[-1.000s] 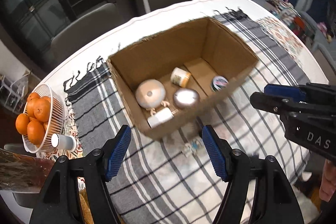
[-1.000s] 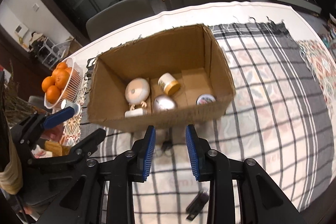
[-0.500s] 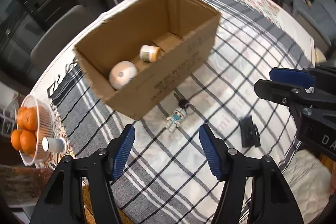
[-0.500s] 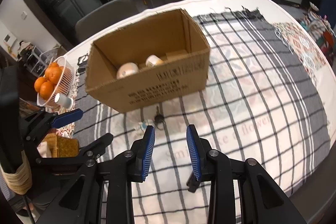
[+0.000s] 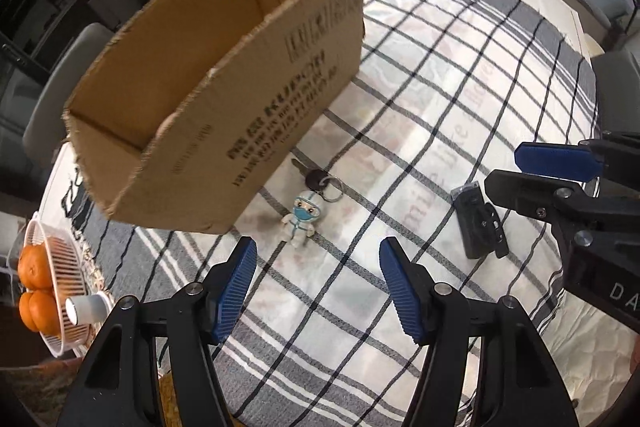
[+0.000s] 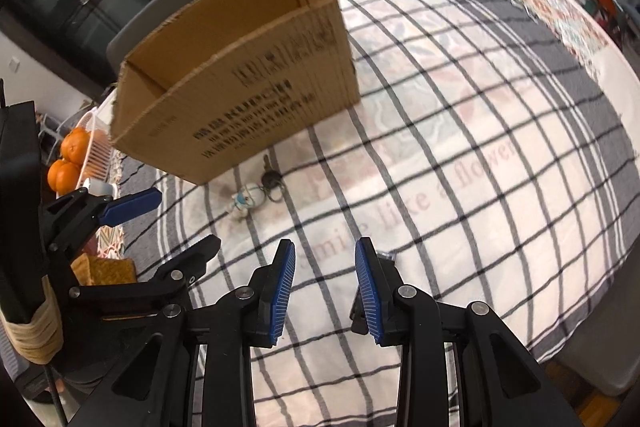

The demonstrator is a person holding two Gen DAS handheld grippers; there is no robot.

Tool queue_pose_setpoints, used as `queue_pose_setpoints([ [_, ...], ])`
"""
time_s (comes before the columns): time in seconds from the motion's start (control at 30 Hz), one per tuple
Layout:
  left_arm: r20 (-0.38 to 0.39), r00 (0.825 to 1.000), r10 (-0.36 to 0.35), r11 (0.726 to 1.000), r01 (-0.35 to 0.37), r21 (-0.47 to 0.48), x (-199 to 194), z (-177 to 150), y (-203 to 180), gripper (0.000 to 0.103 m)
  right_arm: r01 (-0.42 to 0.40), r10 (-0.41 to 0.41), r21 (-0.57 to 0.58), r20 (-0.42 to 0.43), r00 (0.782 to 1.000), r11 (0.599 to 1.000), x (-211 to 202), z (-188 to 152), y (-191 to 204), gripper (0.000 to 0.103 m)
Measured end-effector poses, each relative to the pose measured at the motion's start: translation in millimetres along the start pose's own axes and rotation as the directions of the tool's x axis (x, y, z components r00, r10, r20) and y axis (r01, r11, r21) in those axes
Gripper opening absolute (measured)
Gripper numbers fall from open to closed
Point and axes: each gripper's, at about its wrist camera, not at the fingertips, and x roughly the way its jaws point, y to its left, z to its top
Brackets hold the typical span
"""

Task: Organize rigid objects
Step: 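Move both tools back toward the astronaut keychain and black device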

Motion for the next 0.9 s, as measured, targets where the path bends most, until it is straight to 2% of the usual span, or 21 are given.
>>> queue_pose_setpoints([
  [0.4,-0.072,0.997,-0.008,0.995,0.015,0.102,52,17,-3,0.064,0.045,-0.039,0.083,-0.072,0.997,0.995,40,-3,-9,0.033],
  [0.63,-0.109,0.994,0.009,0.989,0.007,0.148,76,26,-3,0.064,0.118,-0.106,0.105,-0.113,0.988,0.988,62,-2,-15,0.033],
  [0.9,-0.123,0.991,0.045,0.986,-0.023,0.168,90,33,-1,0.064,0.157,-0.133,0.141,-0.163,0.978,0.977,79,-7,-24,0.033],
])
